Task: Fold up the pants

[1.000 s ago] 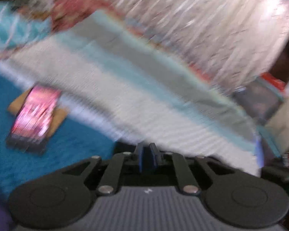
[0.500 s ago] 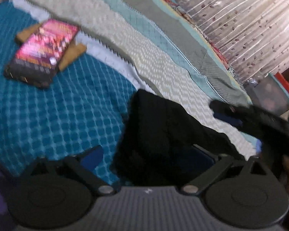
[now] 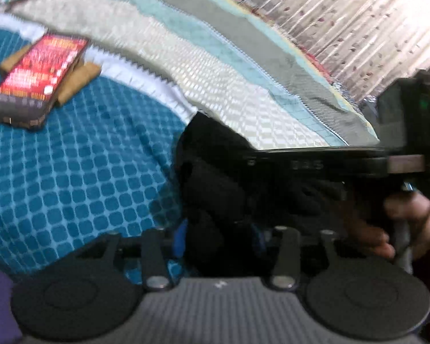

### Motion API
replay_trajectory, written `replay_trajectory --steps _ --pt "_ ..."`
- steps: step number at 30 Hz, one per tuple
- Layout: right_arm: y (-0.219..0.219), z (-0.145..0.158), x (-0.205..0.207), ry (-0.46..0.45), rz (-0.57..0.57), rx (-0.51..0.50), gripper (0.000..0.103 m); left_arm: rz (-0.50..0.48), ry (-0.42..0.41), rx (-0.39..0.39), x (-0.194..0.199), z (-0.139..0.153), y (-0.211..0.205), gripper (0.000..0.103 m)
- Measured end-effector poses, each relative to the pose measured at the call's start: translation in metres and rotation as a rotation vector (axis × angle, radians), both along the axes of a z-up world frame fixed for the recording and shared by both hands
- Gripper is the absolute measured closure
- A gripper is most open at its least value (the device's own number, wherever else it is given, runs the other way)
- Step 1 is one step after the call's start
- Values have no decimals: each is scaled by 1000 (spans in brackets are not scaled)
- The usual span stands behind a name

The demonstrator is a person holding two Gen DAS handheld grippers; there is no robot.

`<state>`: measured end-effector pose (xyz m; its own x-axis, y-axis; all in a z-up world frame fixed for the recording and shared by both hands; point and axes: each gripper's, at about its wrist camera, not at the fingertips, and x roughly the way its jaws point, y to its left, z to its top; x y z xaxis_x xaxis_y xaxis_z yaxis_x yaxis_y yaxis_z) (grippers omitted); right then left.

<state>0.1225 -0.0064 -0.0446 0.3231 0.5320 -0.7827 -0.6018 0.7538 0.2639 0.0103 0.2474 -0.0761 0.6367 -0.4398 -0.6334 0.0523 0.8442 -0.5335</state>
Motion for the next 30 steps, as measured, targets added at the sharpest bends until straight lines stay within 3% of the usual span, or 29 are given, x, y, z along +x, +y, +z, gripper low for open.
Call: replay_trajectory --steps 3,9,13,15,17,18,20,22,25,29,30 --pt "-7 28 -17 -91 -14 40 86 -2 -82 49 -9 19 -3 72" --pt "4 77 -3 -244 -88 129 86 54 -181 38 -8 54 11 80" --pt "28 64 13 -256 -97 149 86 125 -148 84 6 46 22 80" --pt "49 45 17 -266 -83 58 84 134 -88 73 12 29 31 79" --pt "62 15 26 -228 -78 -52 71 145 1 64 19 9 36 72" --pt "61 8 28 -224 -83 -74 67 146 24 52 18 3 38 70" --pt "47 6 26 -234 -134 -56 47 142 14 25 12 3 43 65" --pt "25 18 19 -234 -185 15 46 144 -16 16 6 10 47 60" --pt "-12 40 -7 -248 -243 130 48 133 -73 -13 2 24 54 60" --pt "-32 36 -41 -174 -238 170 72 111 -132 -55 5 40 50 60" --pt "-30 28 -48 -137 -216 168 73 101 -137 -55 6 41 45 60"
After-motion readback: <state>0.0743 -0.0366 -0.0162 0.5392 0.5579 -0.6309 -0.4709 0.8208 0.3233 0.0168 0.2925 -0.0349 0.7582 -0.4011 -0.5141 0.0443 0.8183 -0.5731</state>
